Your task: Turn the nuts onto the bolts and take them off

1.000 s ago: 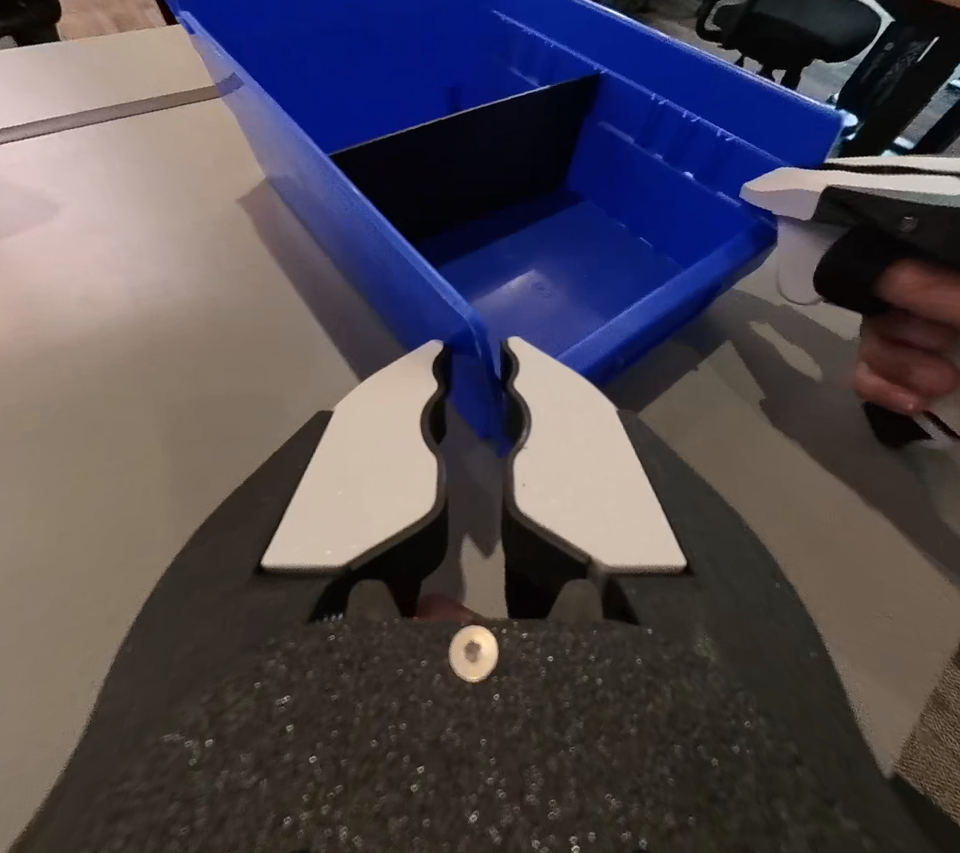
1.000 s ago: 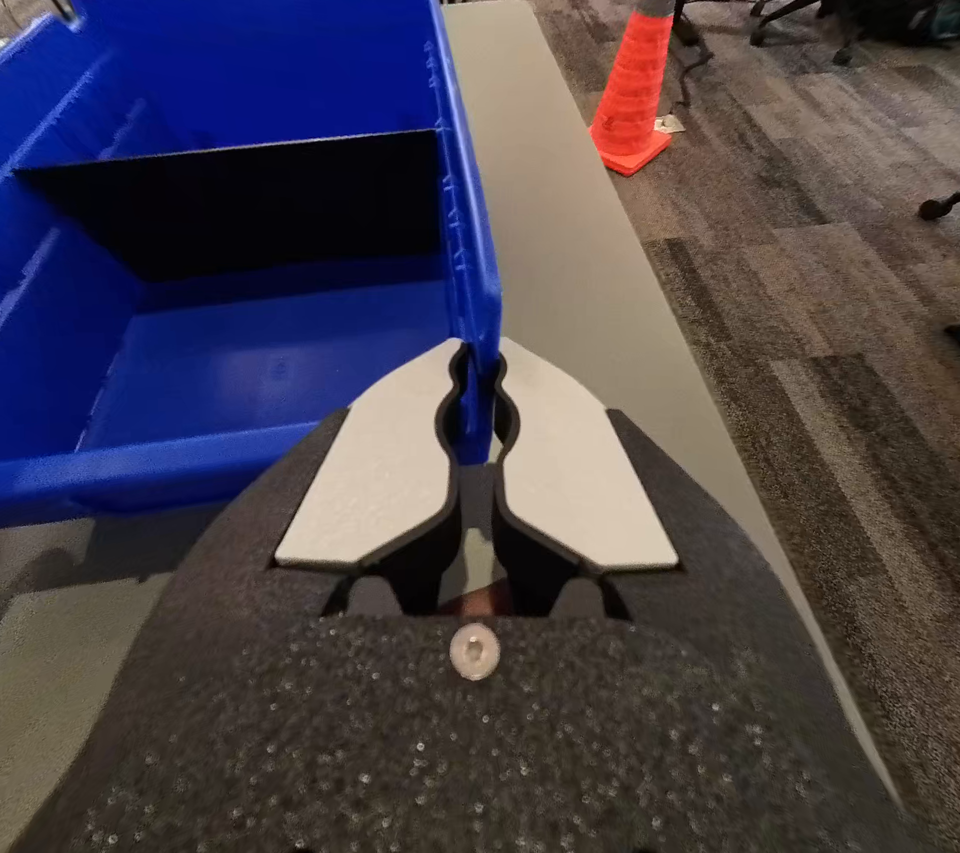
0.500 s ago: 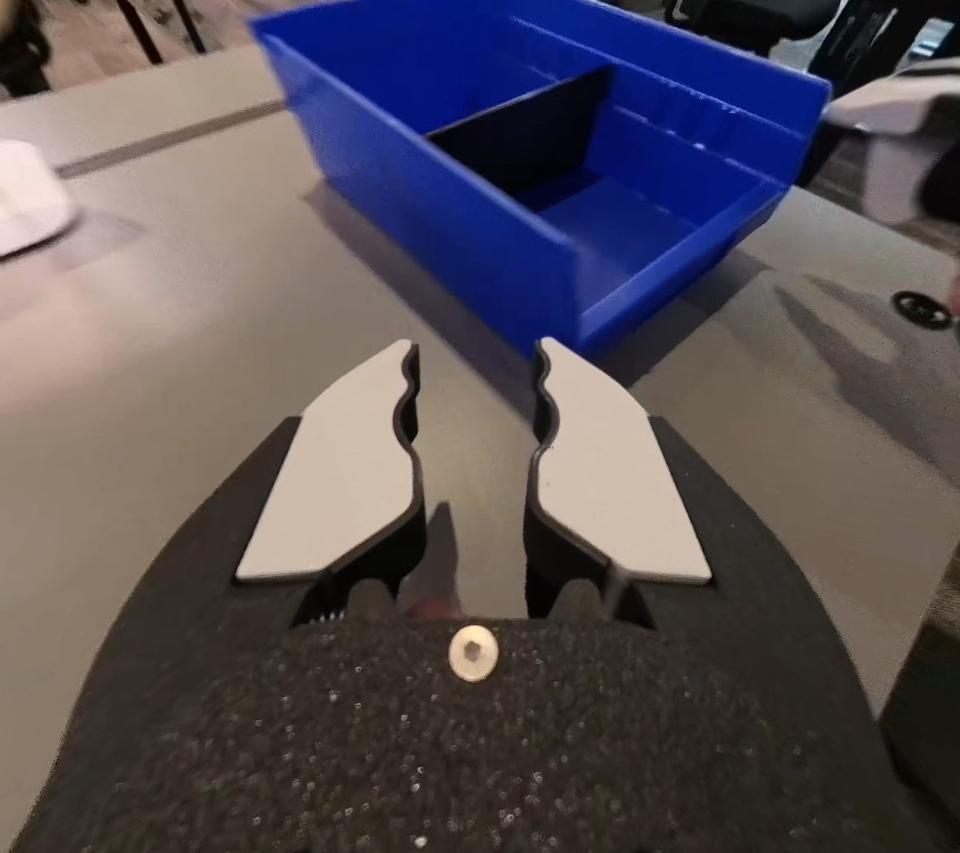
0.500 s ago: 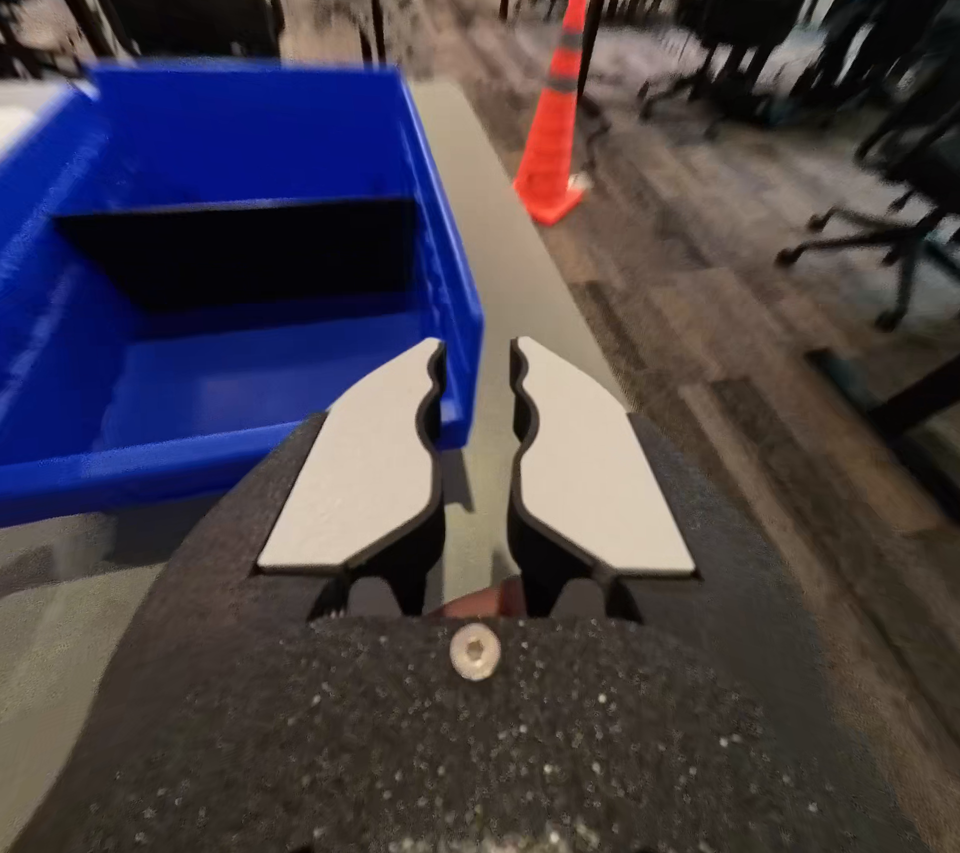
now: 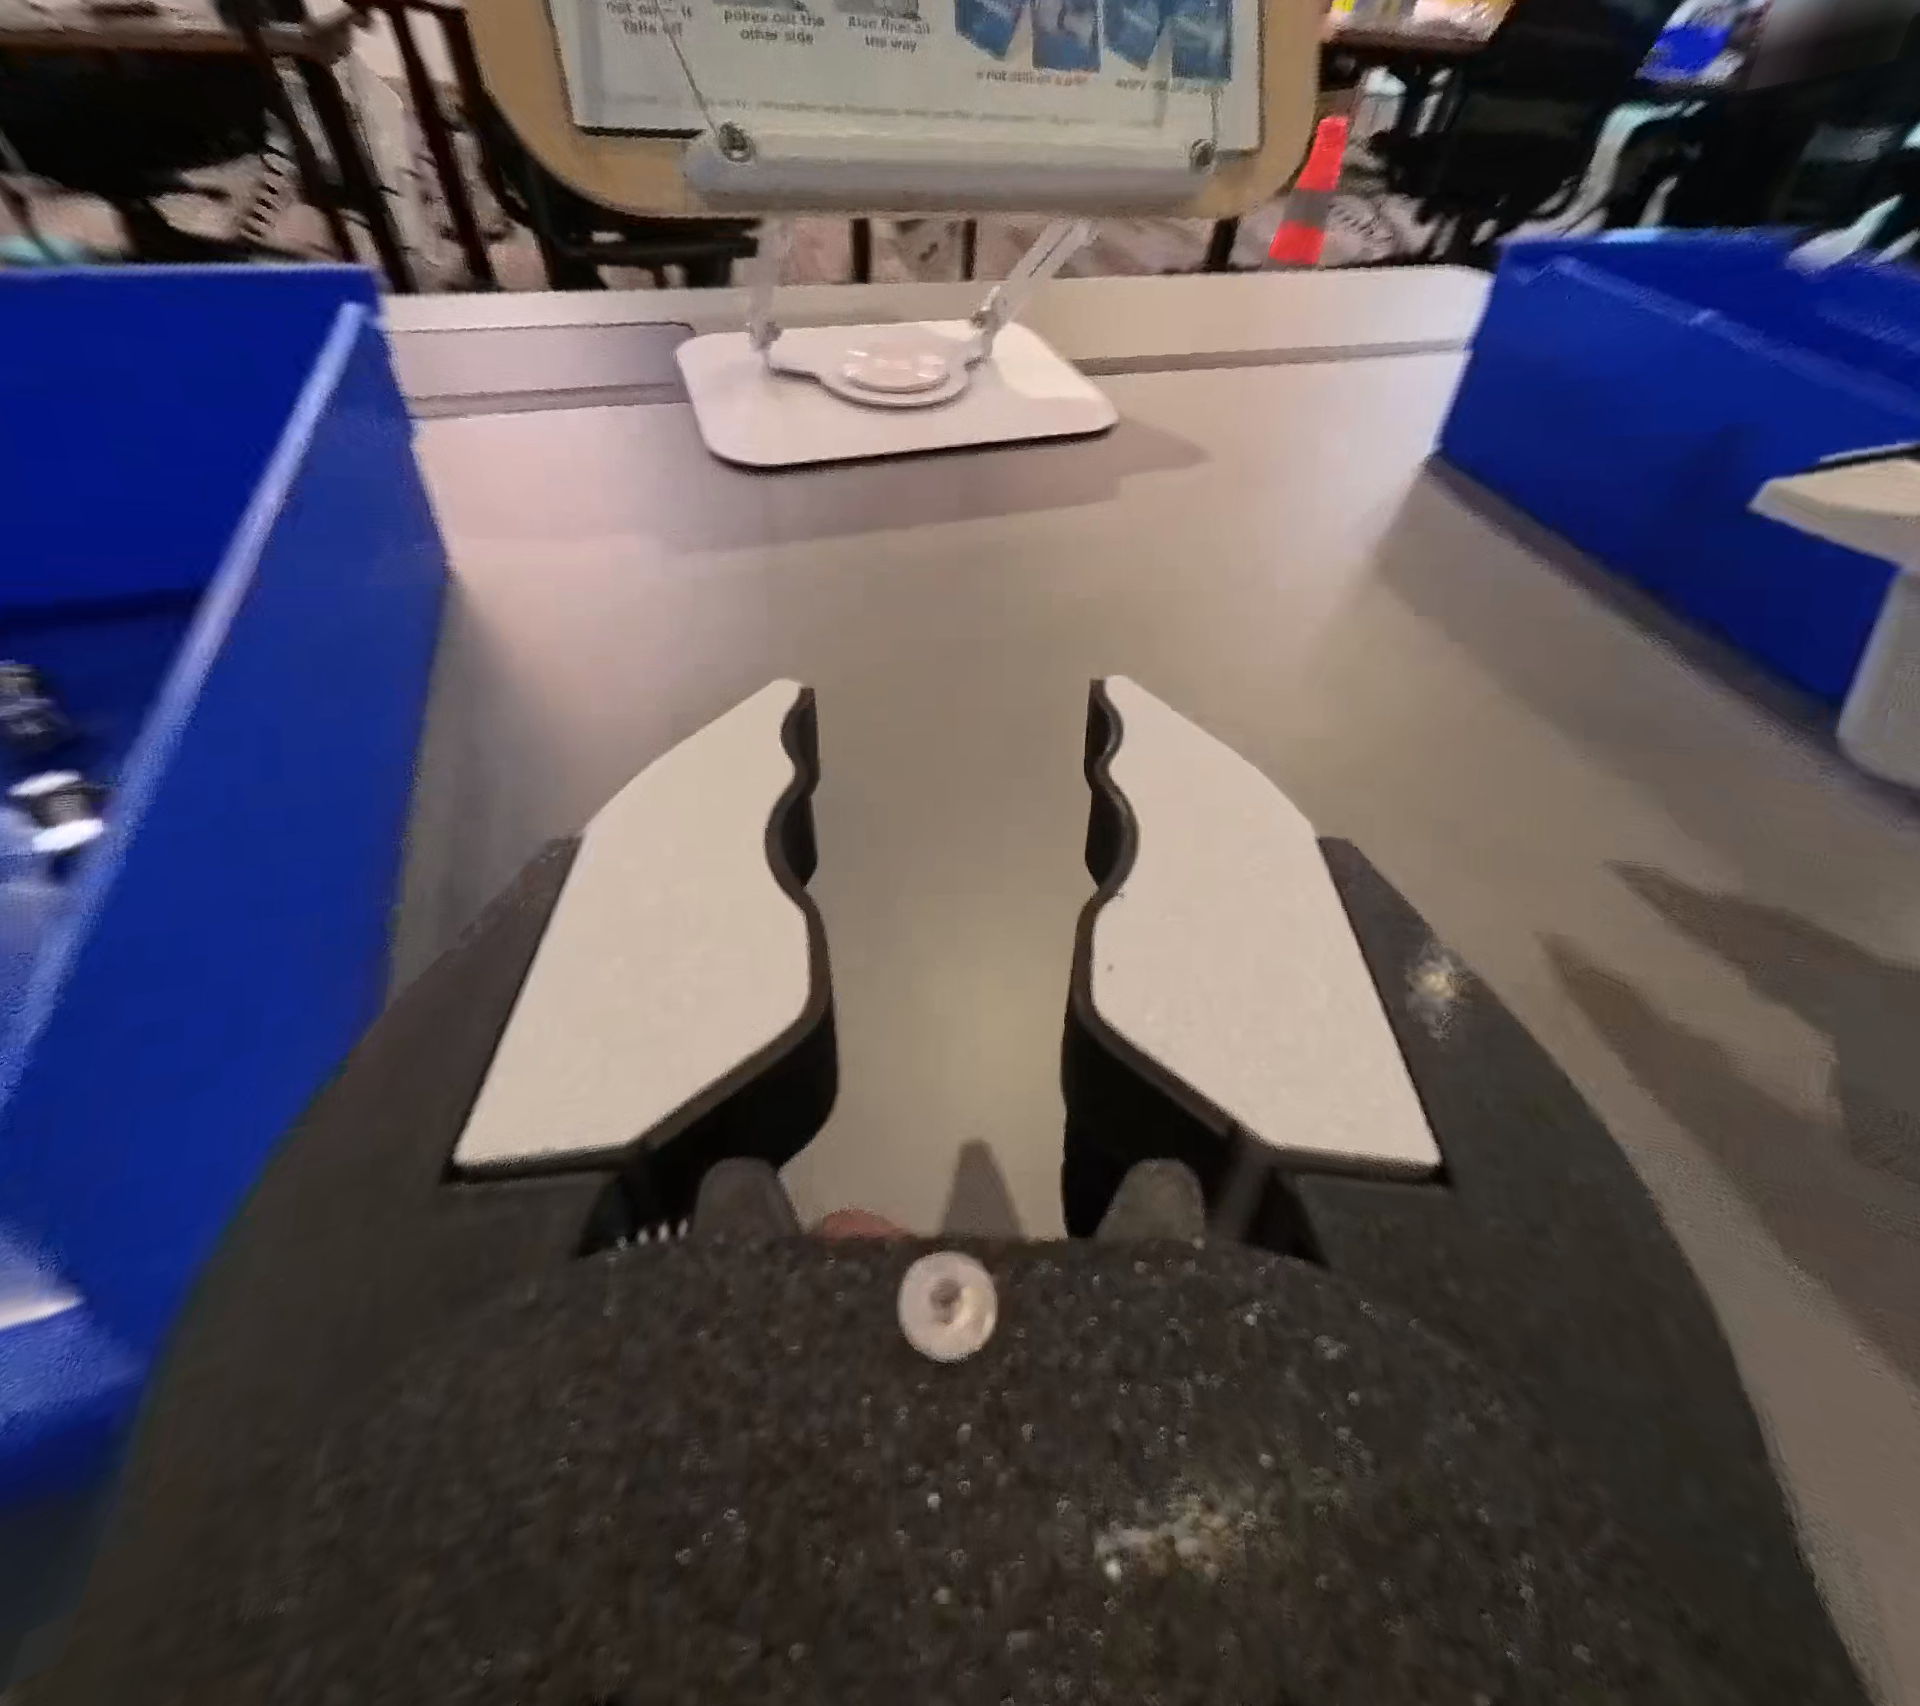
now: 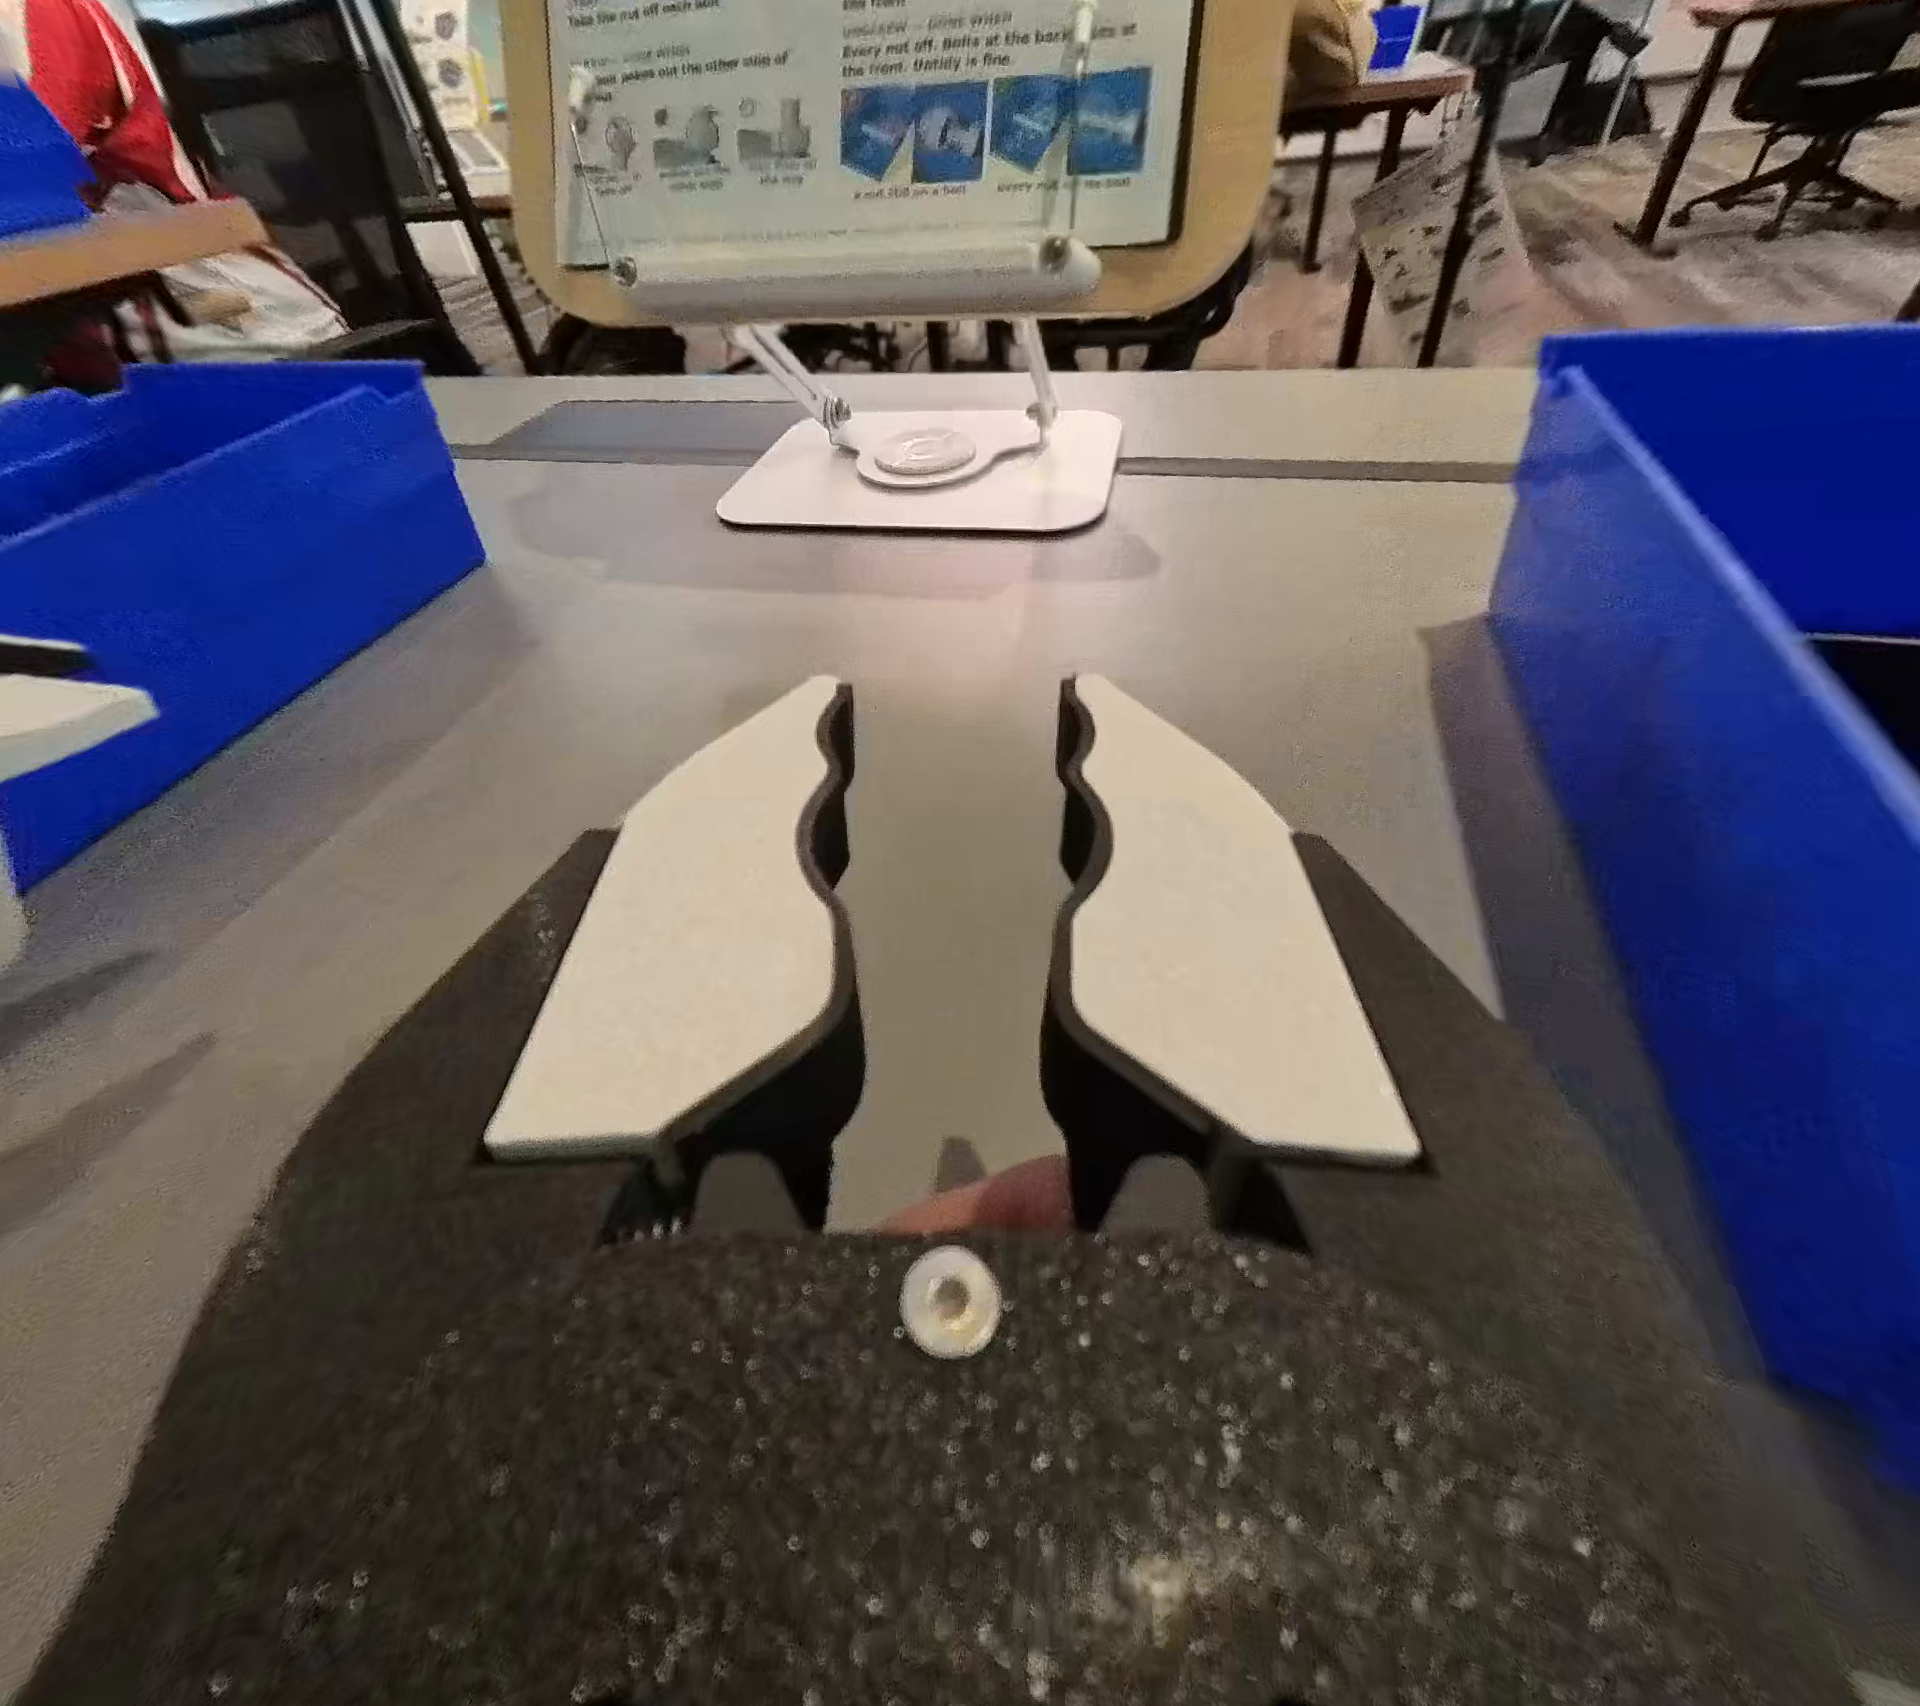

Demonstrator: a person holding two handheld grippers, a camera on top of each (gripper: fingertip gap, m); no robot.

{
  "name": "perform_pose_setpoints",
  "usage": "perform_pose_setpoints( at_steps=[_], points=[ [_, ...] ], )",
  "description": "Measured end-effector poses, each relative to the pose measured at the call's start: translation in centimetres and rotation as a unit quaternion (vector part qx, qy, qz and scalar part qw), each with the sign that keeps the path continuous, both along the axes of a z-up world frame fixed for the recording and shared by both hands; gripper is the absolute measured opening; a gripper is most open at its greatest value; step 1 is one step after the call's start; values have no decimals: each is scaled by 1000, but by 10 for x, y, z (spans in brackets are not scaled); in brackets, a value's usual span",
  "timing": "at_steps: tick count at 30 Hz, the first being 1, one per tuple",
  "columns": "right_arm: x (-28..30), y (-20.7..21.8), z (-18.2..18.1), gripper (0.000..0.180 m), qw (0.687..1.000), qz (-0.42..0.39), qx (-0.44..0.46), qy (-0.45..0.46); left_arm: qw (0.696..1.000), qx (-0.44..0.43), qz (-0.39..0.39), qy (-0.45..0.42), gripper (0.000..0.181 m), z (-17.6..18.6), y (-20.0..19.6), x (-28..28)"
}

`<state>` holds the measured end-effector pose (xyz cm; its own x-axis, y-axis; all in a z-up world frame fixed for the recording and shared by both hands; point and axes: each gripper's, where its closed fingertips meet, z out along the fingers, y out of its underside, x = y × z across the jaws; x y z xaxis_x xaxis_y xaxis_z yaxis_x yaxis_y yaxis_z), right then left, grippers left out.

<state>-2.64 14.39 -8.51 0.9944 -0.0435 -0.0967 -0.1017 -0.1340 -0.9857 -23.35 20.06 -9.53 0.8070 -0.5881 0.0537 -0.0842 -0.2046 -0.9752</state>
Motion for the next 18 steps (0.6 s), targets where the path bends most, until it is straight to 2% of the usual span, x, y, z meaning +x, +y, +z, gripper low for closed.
perform_pose_setpoints(
  at_steps=[3, 5, 7, 11, 18],
  points=[
    [-11, -4, -4, 37, 998, -19, 45, -40, 999, 30, -1, -19, 42, 3, -1, -13],
    [-16, -19, 22, 32, 991, -13, 103, -82, 999, 30, -6, -17, 45, 6, 1, -12],
    [-12, -26, 29, 28, 986, -20, 126, -105, 999, 39, -2, -15, 44, 8, 1, -10],
    [-7, -11, 1, 39, 998, 6, 57, -25, 1000, 23, -6, 3, 42, -5, 1, -2],
    [-7, -9, -6, 32, 999, 21, 43, -13, 1000, 7, -18, 17, 45, -15, -2, 5]
  ],
)
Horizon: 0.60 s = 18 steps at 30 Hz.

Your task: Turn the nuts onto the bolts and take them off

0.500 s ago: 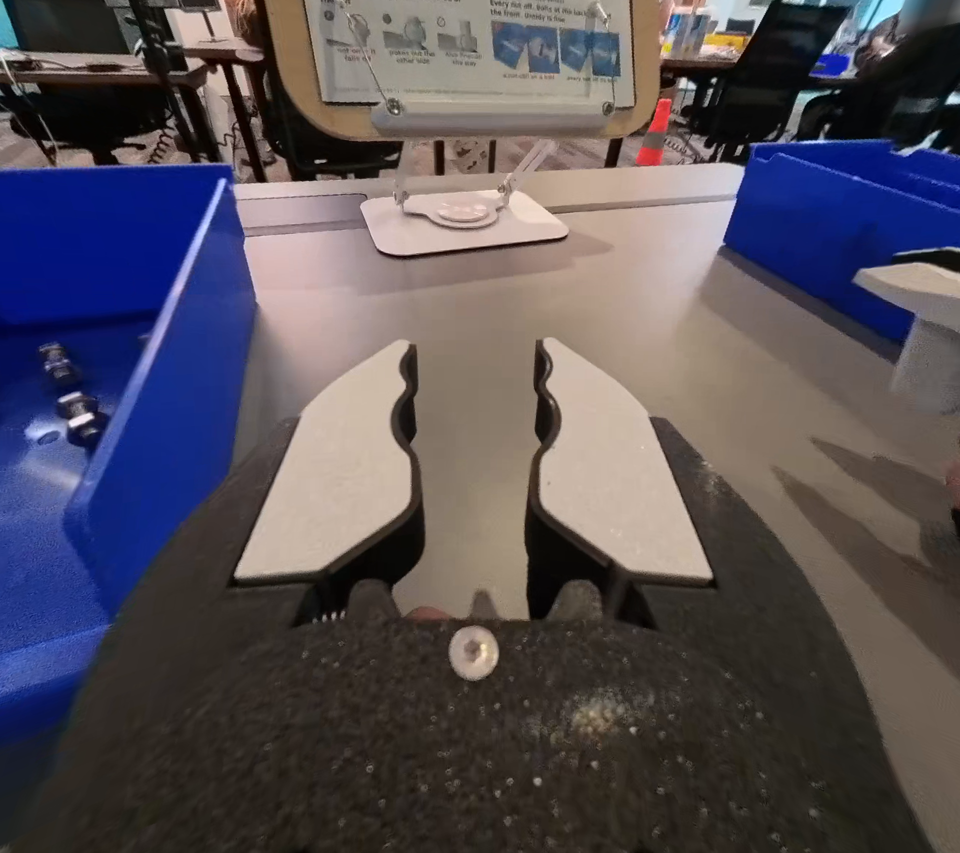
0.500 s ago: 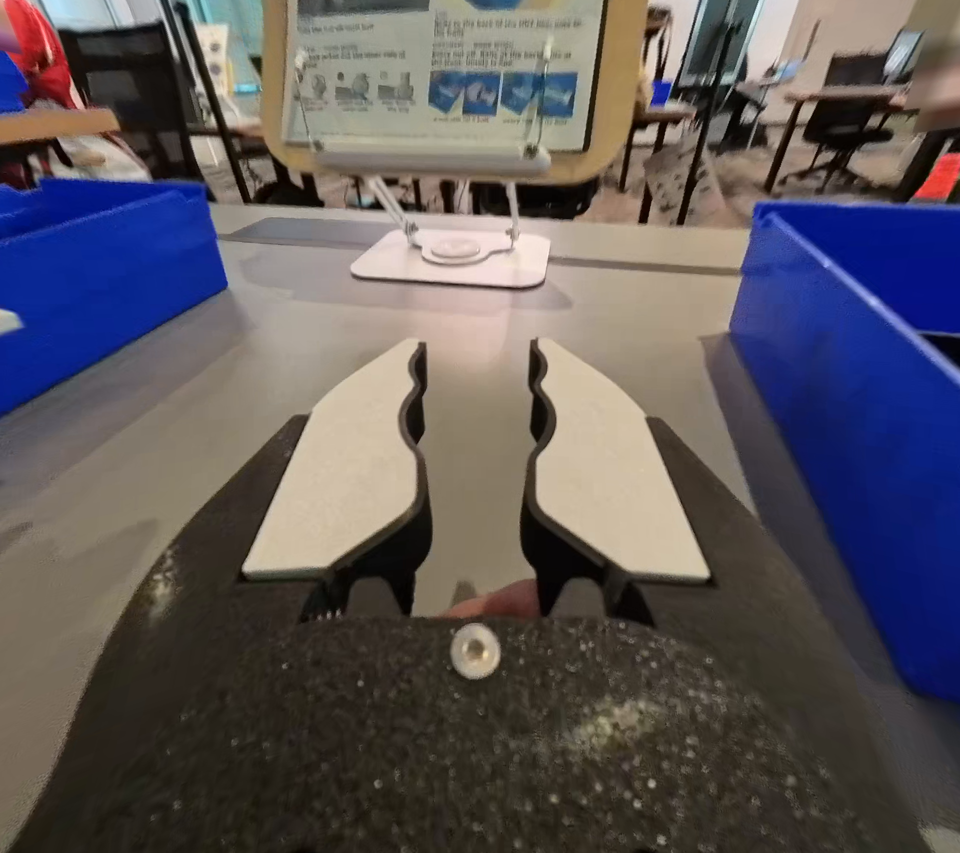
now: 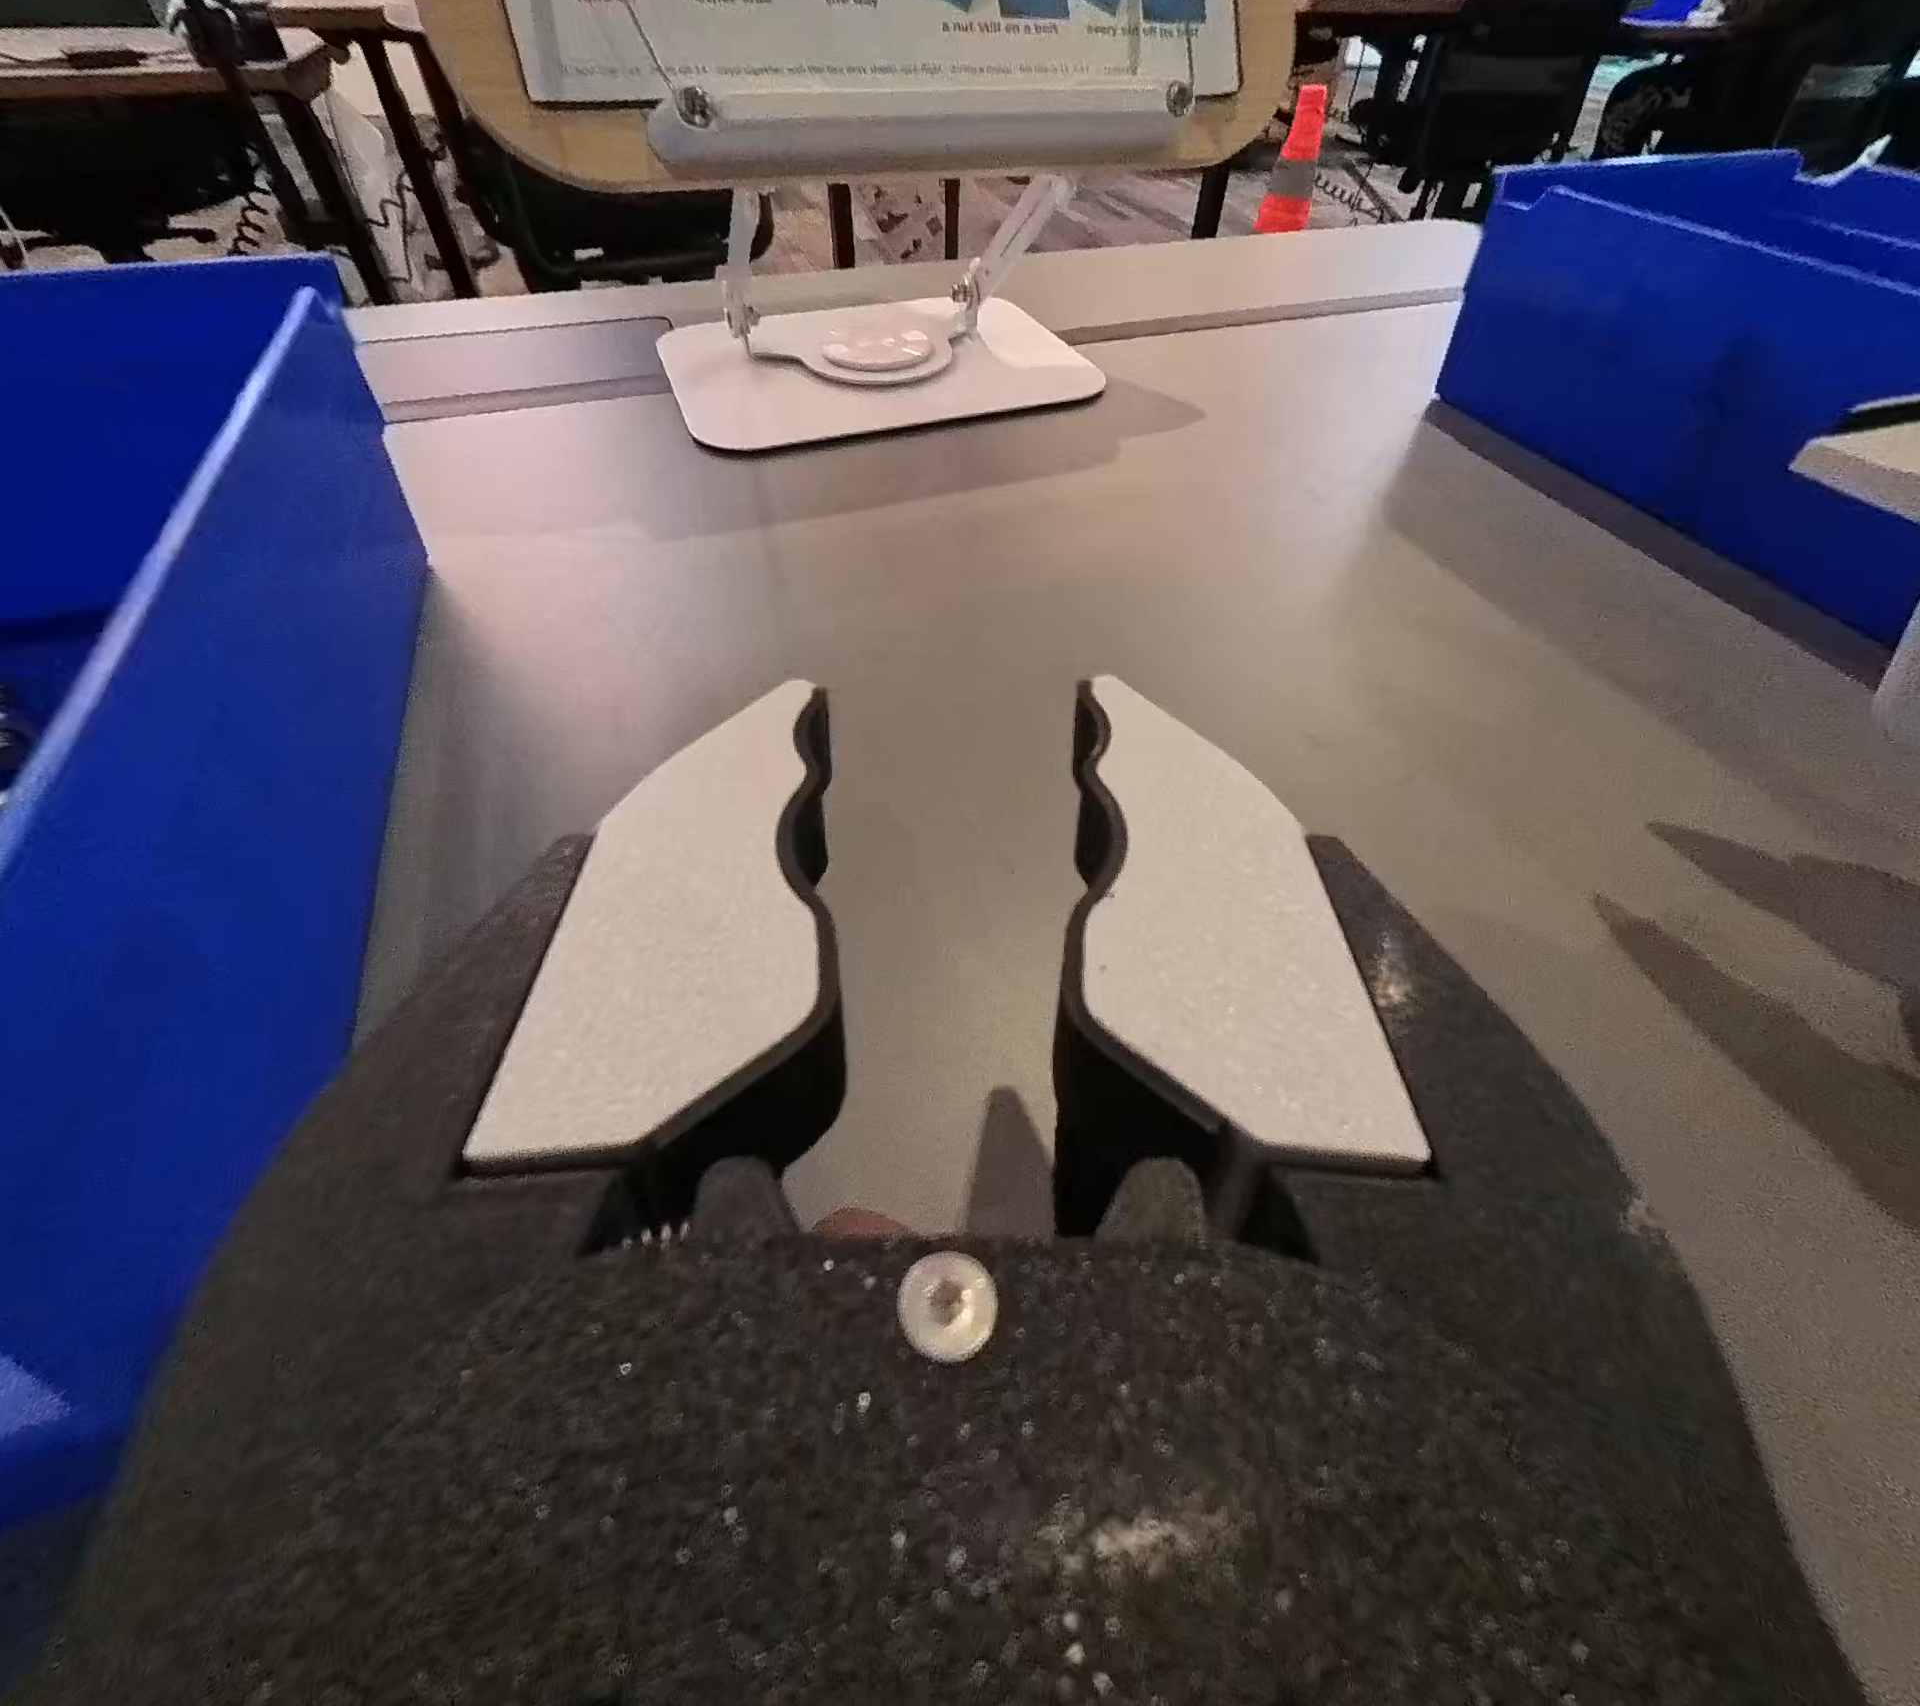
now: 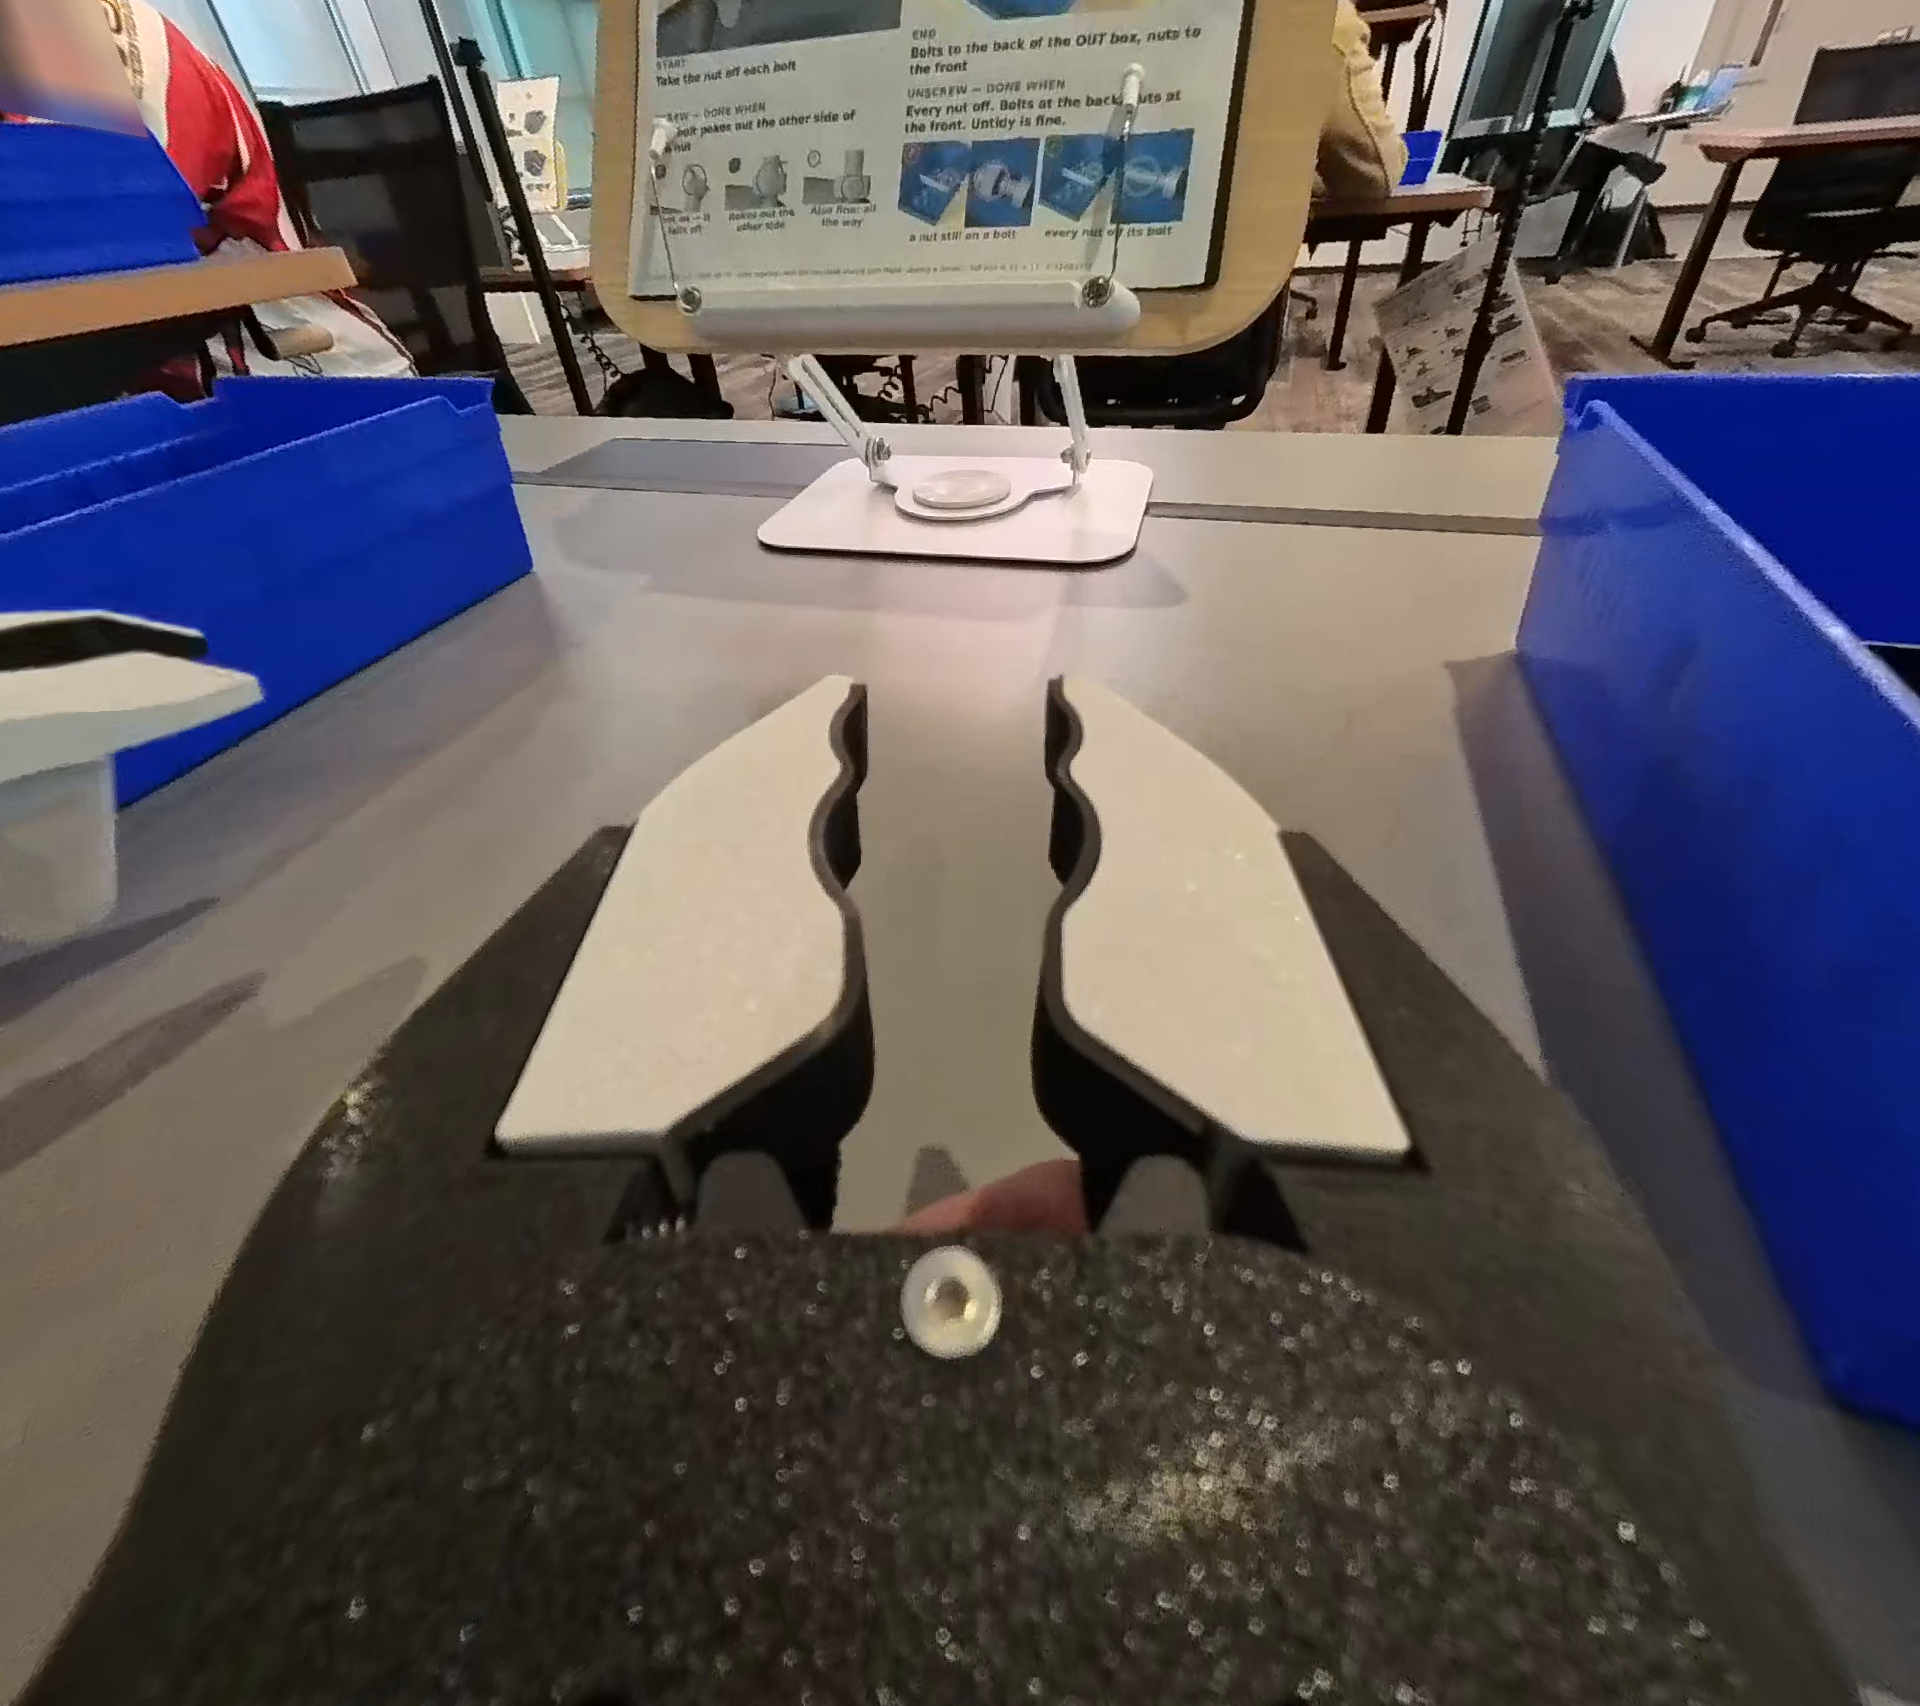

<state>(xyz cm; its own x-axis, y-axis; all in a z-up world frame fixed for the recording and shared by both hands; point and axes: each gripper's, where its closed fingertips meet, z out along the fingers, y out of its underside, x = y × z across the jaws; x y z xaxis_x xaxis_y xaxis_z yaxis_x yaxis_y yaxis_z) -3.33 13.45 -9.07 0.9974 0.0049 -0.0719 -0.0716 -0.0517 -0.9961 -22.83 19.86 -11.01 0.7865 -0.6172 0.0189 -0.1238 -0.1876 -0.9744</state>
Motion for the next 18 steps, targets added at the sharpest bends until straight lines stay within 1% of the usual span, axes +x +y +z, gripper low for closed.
perform_pose_setpoints(
  at_steps=[8, 18],
  points=[
    [-4, 0, -1, 28, 1000, 3, -2, -19, 999, 3, -14, 47, 44, -9, -3, 10],
    [-7, 0, -1, 27, 999, 2, -1, -33, 998, -31, -27, 48, 44, -16, -1, 14]
  ],
)
